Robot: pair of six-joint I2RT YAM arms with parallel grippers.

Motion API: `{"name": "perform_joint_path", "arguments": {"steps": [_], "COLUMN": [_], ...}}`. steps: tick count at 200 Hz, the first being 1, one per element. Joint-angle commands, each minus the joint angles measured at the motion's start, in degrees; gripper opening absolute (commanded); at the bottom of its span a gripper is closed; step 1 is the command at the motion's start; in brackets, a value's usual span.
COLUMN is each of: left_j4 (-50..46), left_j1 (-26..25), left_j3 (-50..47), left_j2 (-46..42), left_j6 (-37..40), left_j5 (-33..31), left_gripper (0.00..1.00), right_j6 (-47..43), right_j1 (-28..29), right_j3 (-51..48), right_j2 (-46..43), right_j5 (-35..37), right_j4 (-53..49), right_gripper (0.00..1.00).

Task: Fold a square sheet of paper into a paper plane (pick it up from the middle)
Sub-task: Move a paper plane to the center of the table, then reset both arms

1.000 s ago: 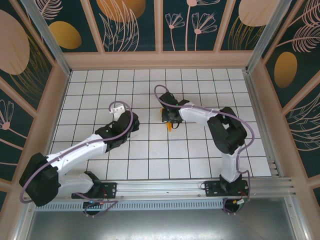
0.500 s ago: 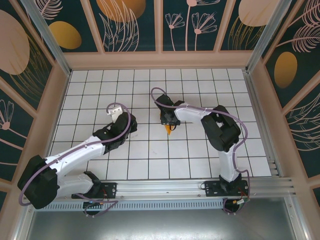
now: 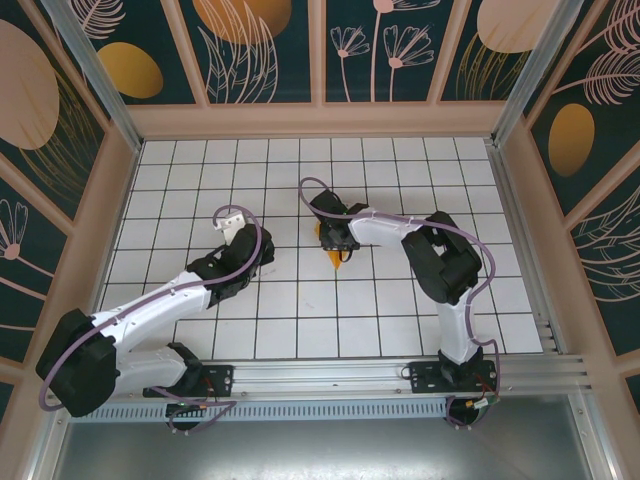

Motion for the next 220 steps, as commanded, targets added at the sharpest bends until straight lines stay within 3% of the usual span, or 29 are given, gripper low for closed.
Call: {"name": "perform_joint_path", "arguments": {"steps": [1,46,83,110,133,169,191,220], "left_j4": [0.26,-0.45,-1.20,-2.14,-3.11,0.18,3.56,5.60], "left_j1": [0.50,0.68,0.98,1.20,1.68,3.97,8.10,15.23], "left_j3": [0.74,1.96,2.63,3.68,4.98,3.76,1.66,1.42], "left_j2": [0.68,1.46,1.87,2.07,2.29,0.89,-0.13,1.28], "left_j6": [0.11,1.13,1.79,3.32,5.80,11.41,13.51,15.85], "left_j5": [-0.71,-1.68,-2.58,-4.91,-8.52,-15.02,-17.18,-18.33], "left_gripper": [0.44,0.44,0.45,0.46,0.48,0.70,0.94,0.99], "right_j6": [-2.80,-2.03,-1.58,-1.26,-1.71,-1.06,-7.01,-20.34], "right_j1": [0.17,0.15,0.13,0.13,-0.55,-8.65,-17.33,-26.79], "right_j3": [1.52,2.96,1.92,-1.34,-7.60,-19.16,-29.47,-44.75], "right_j2": [-1.33,-7.48,-13.82,-22.30,-31.71,-43.57,-50.50,-53.73], "right_j5": [1.22,1.93,3.40,9.99,19.62,32.21,32.01,26.11], "right_j4": [-3.26,-4.23,-3.93,-1.79,2.78,8.02,18.97,39.45], "right_gripper": [0.36,0.49,0.52,0.55,0.56,0.62,0.67,0.71]}}
